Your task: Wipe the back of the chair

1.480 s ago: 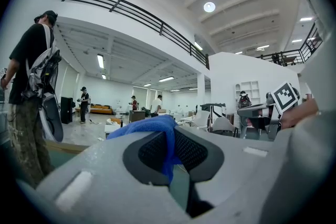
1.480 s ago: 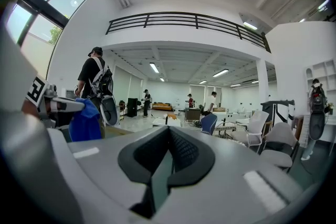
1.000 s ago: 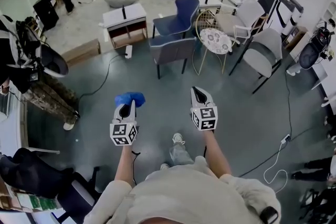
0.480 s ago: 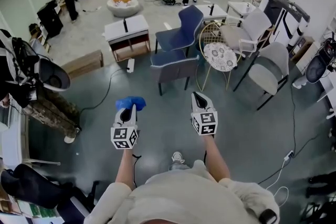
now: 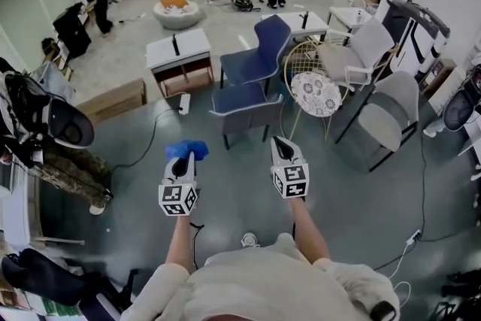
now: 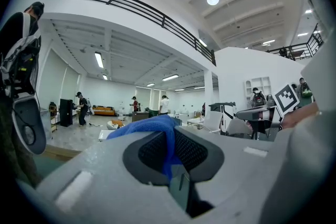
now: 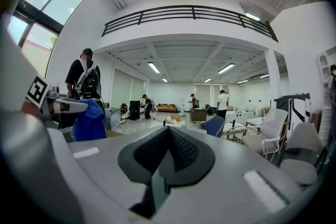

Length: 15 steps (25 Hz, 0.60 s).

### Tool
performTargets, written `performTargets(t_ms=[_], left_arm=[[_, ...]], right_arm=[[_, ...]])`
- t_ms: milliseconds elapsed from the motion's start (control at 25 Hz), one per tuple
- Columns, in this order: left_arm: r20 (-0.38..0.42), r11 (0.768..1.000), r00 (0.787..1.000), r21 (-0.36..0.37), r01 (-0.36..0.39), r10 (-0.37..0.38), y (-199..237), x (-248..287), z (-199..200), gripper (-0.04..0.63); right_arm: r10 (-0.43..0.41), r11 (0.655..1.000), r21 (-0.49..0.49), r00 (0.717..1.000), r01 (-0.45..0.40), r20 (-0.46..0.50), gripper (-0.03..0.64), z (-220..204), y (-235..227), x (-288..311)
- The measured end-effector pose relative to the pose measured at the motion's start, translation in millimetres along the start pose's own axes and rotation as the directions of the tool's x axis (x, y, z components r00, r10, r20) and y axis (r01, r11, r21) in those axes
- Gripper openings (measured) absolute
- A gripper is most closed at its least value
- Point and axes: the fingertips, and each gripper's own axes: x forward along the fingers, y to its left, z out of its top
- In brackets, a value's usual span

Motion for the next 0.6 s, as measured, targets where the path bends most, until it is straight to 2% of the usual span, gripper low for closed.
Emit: performTargets(t_ms=[400, 600], left_arm=[[-0.041, 1.0, 0.999, -0.011, -0.005, 0.005, 4, 34, -21, 0.033], [-0.057, 1.0, 0.998, -0.022, -0.006, 0.005, 23, 46, -26, 0.032]], right_arm=[[0.028, 0.999, 0.023, 0.999, -0.027, -0.036, 0.0, -22, -12, 32], [0.04, 0.999, 0.024, 0.998, -0.039, -0.053, 0.0, -23, -3, 56]])
